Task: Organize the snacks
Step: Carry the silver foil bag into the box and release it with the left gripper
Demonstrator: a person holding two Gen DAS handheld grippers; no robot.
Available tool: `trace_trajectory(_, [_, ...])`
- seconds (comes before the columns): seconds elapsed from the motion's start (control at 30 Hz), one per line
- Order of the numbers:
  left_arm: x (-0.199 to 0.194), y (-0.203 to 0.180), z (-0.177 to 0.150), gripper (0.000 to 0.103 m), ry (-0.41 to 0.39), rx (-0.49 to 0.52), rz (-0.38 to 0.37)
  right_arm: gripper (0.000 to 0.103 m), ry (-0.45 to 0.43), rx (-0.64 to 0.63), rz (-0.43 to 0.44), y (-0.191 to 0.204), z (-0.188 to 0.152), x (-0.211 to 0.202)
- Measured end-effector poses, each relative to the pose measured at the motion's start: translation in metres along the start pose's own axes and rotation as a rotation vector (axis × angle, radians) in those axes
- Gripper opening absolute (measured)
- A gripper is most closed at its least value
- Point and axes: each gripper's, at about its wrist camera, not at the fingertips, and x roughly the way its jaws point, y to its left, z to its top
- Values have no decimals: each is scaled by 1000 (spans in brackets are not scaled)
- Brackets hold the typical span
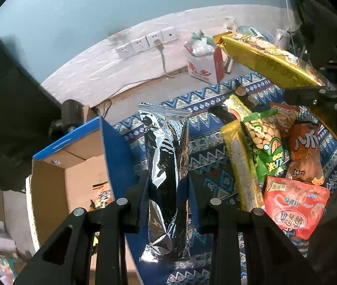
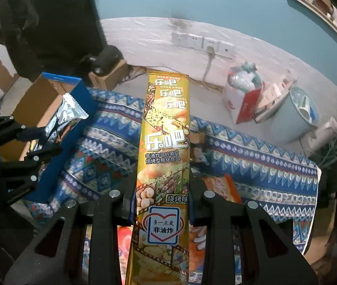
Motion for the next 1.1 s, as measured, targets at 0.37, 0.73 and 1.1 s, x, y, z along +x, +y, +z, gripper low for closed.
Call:
trace_trajectory(0.37, [-21, 40, -17, 30, -39, -55, 29, 29, -17, -68, 49, 47, 24, 0])
trace_trajectory(0.73, [-26, 89, -38, 30, -46, -137, 54, 29, -5, -131, 97, 99, 50, 14])
trace_trajectory(1.1, [-12, 150, -67, 30, -11, -251, 90, 29, 26, -192, 134, 153, 71, 39])
